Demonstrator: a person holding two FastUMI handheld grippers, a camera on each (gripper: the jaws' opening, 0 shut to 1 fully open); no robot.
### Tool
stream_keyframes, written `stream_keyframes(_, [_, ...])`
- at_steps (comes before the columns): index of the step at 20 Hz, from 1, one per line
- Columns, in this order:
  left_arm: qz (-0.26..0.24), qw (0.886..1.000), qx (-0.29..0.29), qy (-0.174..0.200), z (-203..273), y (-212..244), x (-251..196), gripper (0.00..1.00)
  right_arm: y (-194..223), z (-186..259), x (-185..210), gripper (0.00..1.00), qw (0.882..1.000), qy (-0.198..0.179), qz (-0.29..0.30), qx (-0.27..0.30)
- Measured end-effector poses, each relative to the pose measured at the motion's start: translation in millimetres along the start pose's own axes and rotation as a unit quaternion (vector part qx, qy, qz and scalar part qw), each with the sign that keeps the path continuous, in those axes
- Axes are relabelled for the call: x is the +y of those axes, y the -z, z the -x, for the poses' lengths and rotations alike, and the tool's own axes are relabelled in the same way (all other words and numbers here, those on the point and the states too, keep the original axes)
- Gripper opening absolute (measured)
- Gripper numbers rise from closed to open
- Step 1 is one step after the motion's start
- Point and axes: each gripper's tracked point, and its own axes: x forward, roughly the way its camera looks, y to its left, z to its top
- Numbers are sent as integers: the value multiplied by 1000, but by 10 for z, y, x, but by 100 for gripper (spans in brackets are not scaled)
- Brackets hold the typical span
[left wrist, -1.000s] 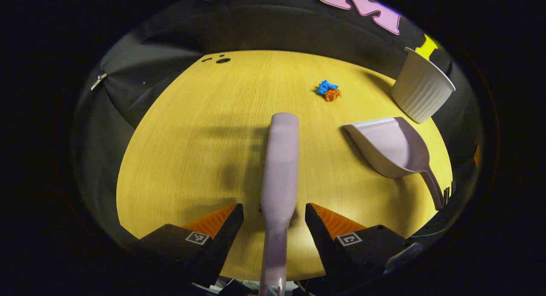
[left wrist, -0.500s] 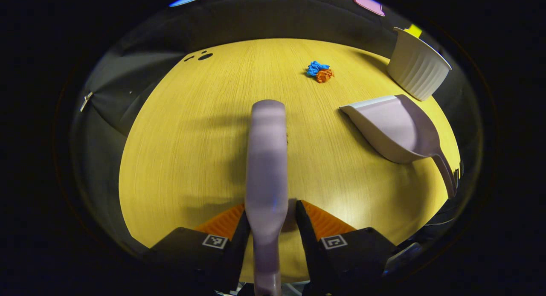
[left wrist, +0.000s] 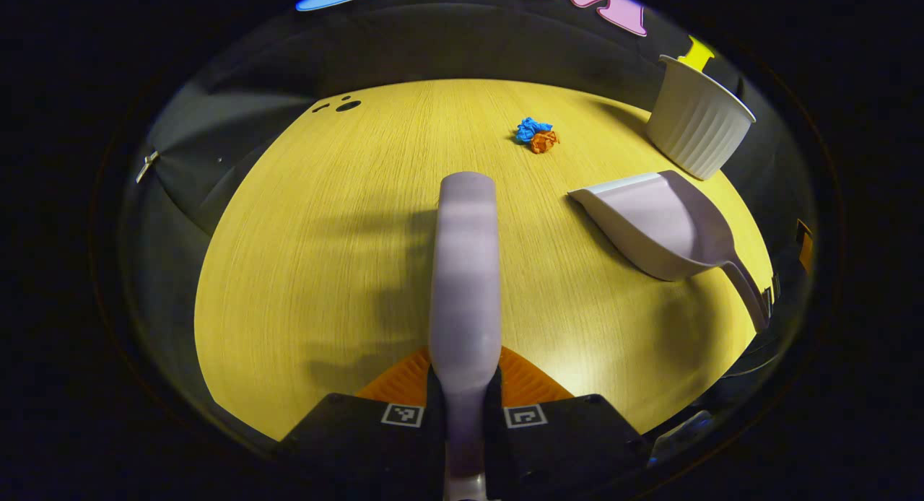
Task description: Pick up the small broom and dustpan from the desktop, sweep the trash into the dustpan with the broom, and then empty the trash into the garbage bin.
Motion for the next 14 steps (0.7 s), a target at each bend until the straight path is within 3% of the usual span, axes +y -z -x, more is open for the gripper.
stream_keyframes(10, [51,994,-92,29,623,-191,16,23,180,-236,159,98,998,-20,-26,56])
stream_keyframes(14, [60,992,-113,19,925,-162,54,24,438,-446,145,98,994,-14,-34,101])
